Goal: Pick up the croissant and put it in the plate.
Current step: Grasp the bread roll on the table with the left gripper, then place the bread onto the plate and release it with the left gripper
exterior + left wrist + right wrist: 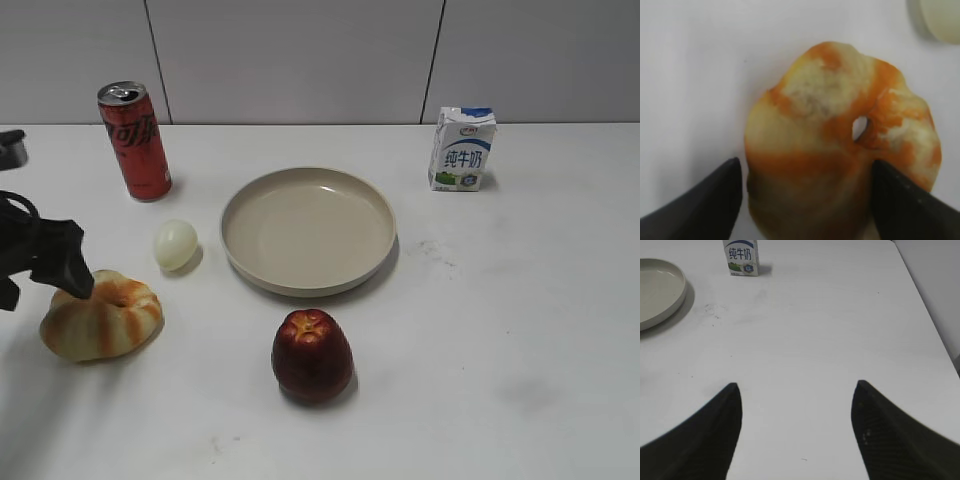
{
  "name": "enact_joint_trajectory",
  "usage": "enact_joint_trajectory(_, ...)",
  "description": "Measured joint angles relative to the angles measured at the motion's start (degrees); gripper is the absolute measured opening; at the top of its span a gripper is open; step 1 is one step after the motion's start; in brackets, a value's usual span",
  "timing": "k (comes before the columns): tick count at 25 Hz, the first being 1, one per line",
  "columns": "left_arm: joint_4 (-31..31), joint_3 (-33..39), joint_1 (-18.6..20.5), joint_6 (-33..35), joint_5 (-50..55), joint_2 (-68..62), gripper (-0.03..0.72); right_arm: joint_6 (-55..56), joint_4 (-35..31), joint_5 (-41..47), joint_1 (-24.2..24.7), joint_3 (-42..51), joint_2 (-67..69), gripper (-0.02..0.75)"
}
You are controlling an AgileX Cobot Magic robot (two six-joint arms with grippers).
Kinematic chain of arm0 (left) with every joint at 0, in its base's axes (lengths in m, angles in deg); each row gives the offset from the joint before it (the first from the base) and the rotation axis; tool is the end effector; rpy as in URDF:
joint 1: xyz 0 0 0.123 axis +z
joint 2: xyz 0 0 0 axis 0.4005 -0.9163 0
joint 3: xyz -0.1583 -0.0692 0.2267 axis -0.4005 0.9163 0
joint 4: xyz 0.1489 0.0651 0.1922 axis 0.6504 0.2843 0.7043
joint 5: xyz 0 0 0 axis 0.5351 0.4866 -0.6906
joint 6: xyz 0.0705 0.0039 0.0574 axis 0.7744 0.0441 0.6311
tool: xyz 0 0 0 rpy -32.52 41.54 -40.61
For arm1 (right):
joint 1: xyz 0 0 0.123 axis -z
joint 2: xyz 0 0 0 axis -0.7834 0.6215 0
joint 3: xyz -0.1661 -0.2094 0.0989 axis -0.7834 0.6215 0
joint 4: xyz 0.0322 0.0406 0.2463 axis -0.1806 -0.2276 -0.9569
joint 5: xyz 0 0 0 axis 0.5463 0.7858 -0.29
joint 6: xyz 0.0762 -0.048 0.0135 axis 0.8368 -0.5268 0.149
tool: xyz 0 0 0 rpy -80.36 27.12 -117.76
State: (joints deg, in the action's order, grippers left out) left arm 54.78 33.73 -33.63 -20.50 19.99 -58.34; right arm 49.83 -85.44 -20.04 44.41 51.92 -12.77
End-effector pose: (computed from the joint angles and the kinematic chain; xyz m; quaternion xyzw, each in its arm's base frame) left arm 0.2936 -0.0722 0.1319 0.0363 0.9905 -0.1196 0.0579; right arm -0.0048 -0.0021 0.2787 -0.0206 0.8477 0.0436 0.5283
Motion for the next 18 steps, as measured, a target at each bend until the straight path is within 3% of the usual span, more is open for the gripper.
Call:
enact_joint_trajectory(1, -0.4, -0.4, 0.0, 0.0, 0.1, -0.7, 0.461, 0.0, 0.0, 0.0, 0.0, 0.0, 0.0, 0.52)
enact_joint_trajectory(4, -2.0, -0.6, 0.0, 0.0, 0.3, -1.1, 0.172, 0.0, 0.0, 0.0, 0.0, 0.0, 0.0, 0.52)
enact_joint_trajectory(5, -2.3, -0.6, 0.0, 0.0, 0.4, -0.9, 0.129, 0.0, 0.0, 0.0, 0.0, 0.0, 0.0, 0.52)
enact_joint_trajectory(11, -4.7, -2.1, 0.0, 0.0, 5.6, 4.9, 0.132, 0.0, 0.0, 0.0, 0.0, 0.0, 0.0, 0.52)
enact_joint_trajectory(15, -5.4, -9.1, -1.4, 0.0, 7.7, 9.5, 0.132, 0.0, 0.0, 0.0, 0.0, 0.0, 0.0, 0.52)
enact_joint_trajectory(18, -6.5, -15.9, -4.5, 0.0, 7.7, 9.5, 0.132, 0.0, 0.0, 0.0, 0.0, 0.0, 0.0, 0.52)
